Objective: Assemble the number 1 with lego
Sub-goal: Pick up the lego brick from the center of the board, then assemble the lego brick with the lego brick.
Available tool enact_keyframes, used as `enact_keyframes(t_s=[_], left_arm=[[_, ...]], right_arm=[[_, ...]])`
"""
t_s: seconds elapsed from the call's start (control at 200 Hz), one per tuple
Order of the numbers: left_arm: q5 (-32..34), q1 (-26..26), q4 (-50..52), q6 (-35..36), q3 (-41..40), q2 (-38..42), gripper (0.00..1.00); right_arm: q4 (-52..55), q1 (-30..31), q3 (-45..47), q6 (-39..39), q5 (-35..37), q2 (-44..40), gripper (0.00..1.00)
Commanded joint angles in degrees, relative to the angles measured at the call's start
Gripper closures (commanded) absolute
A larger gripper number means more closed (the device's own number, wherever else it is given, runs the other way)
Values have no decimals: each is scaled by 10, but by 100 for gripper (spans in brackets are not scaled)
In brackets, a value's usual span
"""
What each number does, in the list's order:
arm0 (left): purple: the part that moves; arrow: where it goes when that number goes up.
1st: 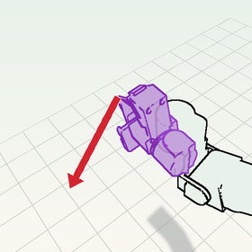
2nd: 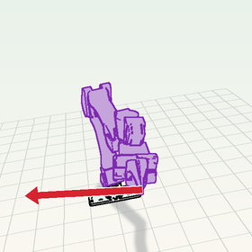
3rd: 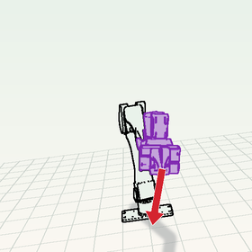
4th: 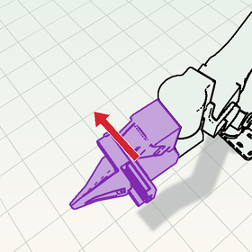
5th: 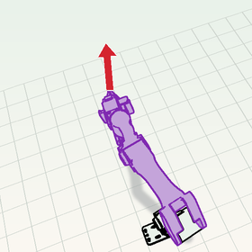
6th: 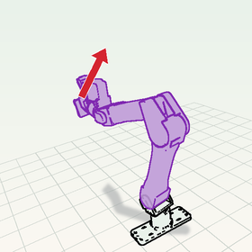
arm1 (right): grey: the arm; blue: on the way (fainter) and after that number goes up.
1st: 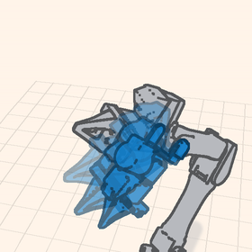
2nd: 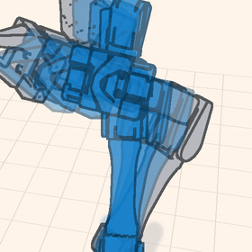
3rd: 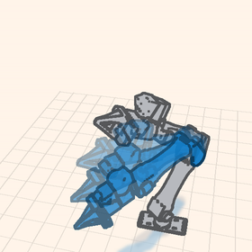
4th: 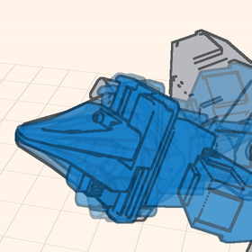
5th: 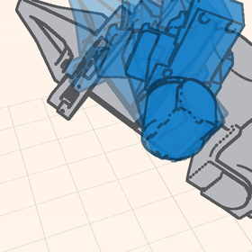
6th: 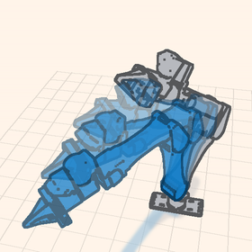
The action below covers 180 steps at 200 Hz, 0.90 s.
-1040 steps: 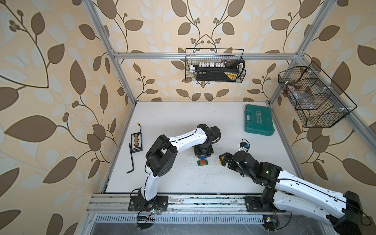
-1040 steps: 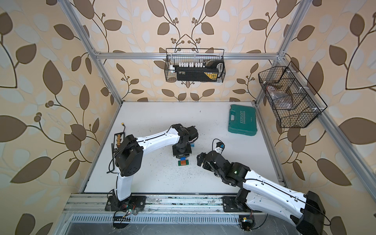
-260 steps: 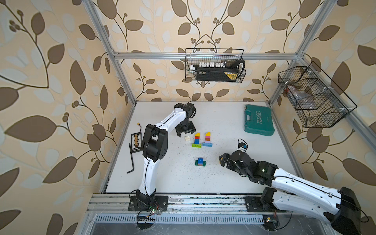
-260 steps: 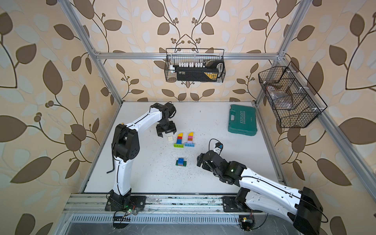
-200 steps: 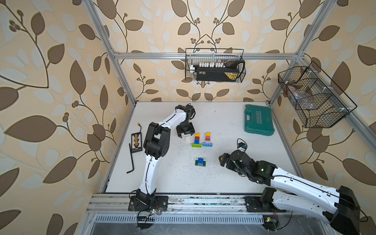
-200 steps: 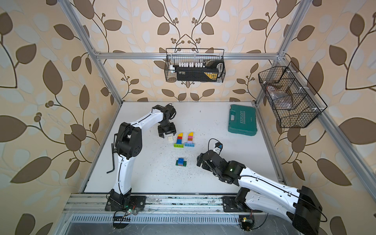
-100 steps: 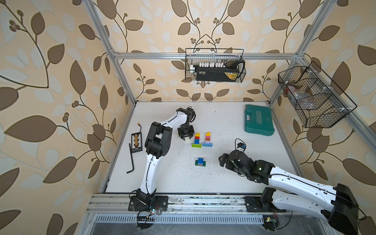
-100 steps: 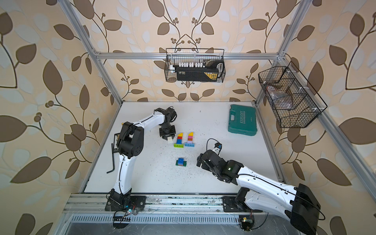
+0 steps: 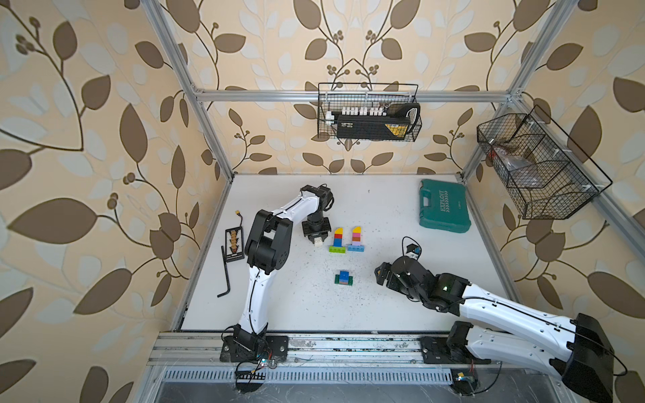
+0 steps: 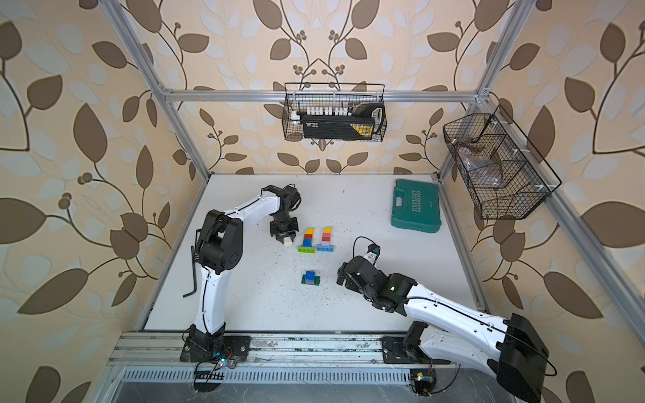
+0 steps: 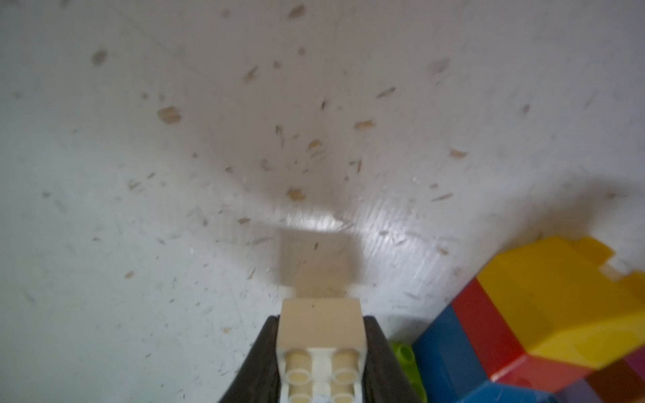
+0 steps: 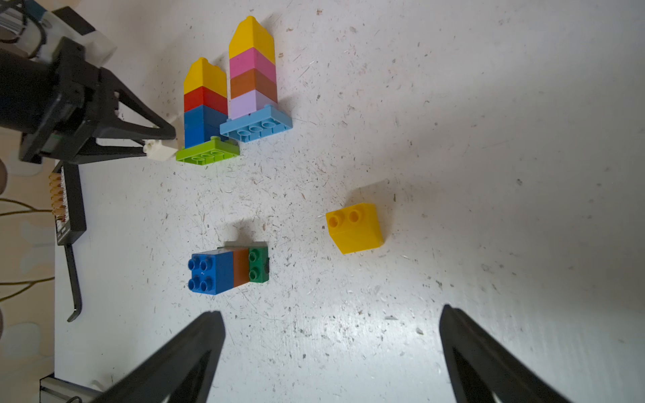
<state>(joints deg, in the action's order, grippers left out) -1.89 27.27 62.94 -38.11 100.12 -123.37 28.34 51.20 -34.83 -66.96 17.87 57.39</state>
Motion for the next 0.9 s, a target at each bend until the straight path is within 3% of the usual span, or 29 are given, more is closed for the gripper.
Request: enact_keyframes(t_s=[0.0, 0.215, 0.4, 0.61, 0.895], left_arm=[[4, 26, 39, -17, -29, 109, 81], [1, 144, 25, -62, -94, 181, 80], [14, 221, 28, -96, -99, 186, 79], [15, 254, 30, -119, -96, 174, 79], [19, 259, 23, -114, -116, 152, 79]], right_arm=[[24, -4, -11, -21, 22, -16, 1], [-5, -5, 20, -23, 20, -51, 1], [-5, -5, 27, -27, 10, -61, 0], [4, -5, 24, -30, 5, -58, 1], [7, -5, 26, -34, 1, -61, 1]])
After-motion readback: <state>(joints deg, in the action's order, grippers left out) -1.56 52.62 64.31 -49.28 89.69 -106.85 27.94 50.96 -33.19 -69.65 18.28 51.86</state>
